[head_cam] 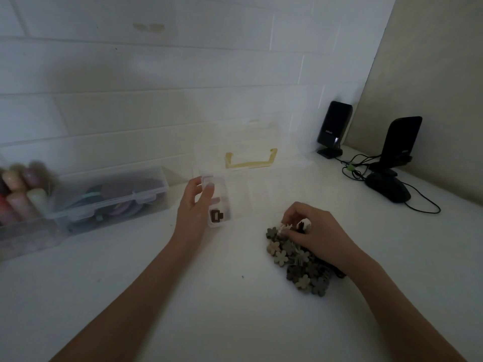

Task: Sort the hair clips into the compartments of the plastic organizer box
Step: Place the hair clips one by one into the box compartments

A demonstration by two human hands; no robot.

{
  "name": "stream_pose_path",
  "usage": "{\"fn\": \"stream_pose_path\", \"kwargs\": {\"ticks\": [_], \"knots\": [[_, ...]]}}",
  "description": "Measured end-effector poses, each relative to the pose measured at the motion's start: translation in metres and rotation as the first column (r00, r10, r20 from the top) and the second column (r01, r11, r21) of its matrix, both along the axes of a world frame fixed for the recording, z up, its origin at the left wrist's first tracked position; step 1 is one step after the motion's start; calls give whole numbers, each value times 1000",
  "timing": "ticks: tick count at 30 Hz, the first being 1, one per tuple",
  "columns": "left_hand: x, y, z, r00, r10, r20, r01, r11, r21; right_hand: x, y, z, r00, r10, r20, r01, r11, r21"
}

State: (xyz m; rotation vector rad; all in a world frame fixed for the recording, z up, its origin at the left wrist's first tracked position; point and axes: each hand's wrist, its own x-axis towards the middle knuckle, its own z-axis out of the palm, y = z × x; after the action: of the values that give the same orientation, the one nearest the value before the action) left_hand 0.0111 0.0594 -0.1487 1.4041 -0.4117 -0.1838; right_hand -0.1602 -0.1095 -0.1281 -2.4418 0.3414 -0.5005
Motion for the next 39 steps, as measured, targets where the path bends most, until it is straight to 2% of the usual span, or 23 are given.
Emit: {"fn": "stream_pose_path", "kwargs": {"ticks": [6,9,13,17,27,31,35,37,39], "knots": [[-2,1,-2,997,8,71,-10,1000,29,1,2,4,983,43,176,-62,993,101],[-4,1,-2,993,13,117,-17,999,39,1,7,9,968,54,245,-121,956,266],[-6,1,-4,987,19,163,-26,999,43,1,14,14,961,30,276,-155,883,443],[-7,0,-4,984,24,179,-32,999,41,1,15,16,955,41,295,-185,859,478],[-9,0,-3,985,5,172,-7,1000,10,13,41,9,907,7,421,-116,966,233],[-12,1,-1,980,6,199,-8,1000,7,24,53,2,887,104,449,-105,994,-22],[-13,0,-2,987,10,159,-10,1000,-4,35,56,-8,944,168,284,-77,949,-305],[-11,0,-1,987,31,158,-32,999,2,34,55,-7,944,170,282,-72,943,-326],[-10,0,-1,981,46,189,-50,999,16,28,53,4,938,127,322,-46,967,-249]]}}
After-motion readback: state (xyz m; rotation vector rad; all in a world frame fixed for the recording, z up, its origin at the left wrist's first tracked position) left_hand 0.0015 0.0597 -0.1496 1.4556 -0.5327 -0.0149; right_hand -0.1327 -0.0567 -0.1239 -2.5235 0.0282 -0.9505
